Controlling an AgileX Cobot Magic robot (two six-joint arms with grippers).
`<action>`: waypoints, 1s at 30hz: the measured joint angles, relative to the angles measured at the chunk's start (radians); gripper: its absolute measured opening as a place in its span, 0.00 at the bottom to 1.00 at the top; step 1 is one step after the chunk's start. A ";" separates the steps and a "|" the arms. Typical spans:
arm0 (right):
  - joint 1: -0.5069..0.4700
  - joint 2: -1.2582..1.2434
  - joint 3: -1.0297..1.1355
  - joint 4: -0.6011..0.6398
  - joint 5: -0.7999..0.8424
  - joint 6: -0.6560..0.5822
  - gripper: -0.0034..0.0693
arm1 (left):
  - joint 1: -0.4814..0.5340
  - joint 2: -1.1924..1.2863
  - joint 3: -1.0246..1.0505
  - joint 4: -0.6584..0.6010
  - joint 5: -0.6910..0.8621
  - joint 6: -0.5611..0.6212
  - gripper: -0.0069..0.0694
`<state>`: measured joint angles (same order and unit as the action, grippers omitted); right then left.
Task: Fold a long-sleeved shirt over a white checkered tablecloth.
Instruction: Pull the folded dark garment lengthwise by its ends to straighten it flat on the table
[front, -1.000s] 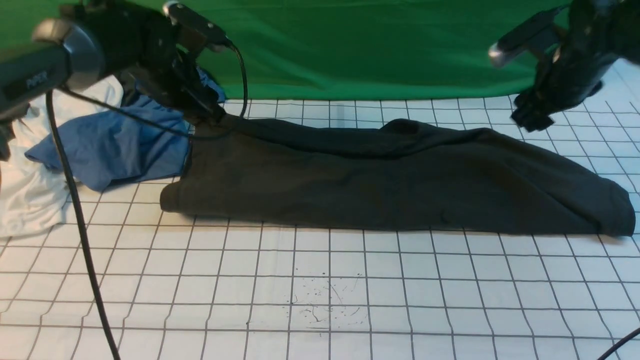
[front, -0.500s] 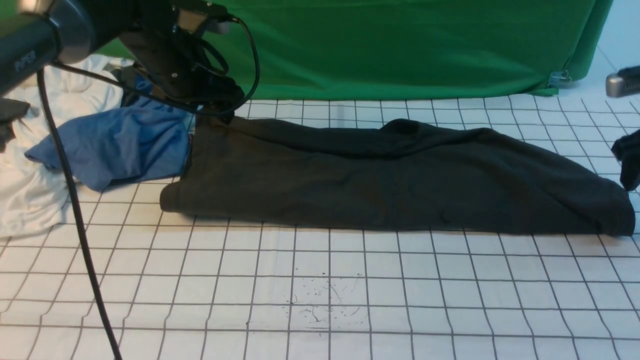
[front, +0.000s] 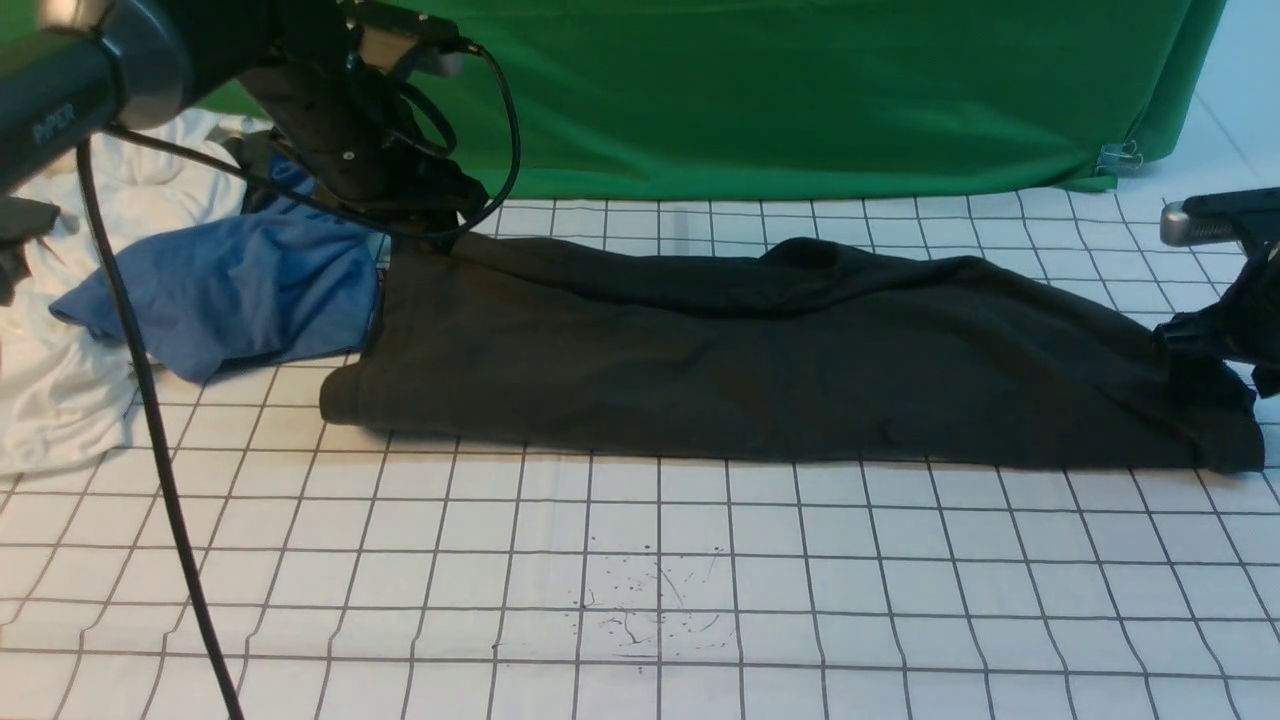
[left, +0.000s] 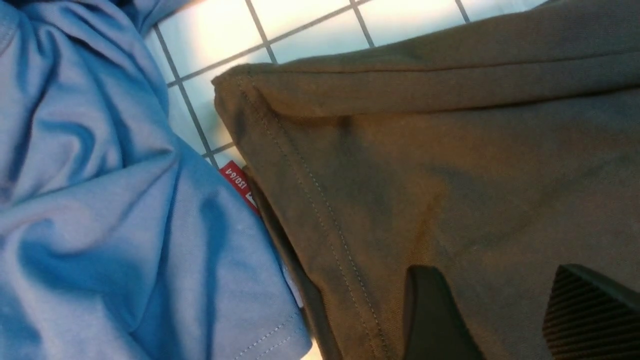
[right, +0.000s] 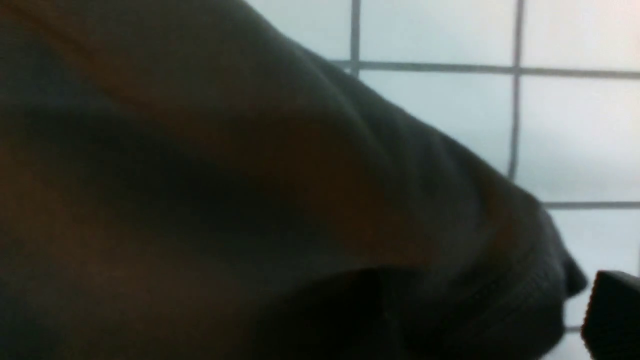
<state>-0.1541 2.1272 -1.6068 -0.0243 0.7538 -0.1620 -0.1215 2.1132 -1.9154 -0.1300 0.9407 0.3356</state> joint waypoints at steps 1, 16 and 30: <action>0.000 0.000 0.000 0.001 -0.004 0.001 0.64 | 0.000 0.000 0.000 0.001 0.000 0.001 0.40; -0.027 0.000 -0.155 0.006 0.009 -0.016 0.14 | 0.000 0.000 0.000 0.003 0.031 0.038 0.31; -0.062 0.004 -0.190 0.004 0.081 0.062 0.96 | 0.000 0.000 0.000 0.003 0.051 0.052 0.31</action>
<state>-0.2157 2.1312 -1.7965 -0.0202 0.8351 -0.1000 -0.1215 2.1132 -1.9154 -0.1268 0.9919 0.3878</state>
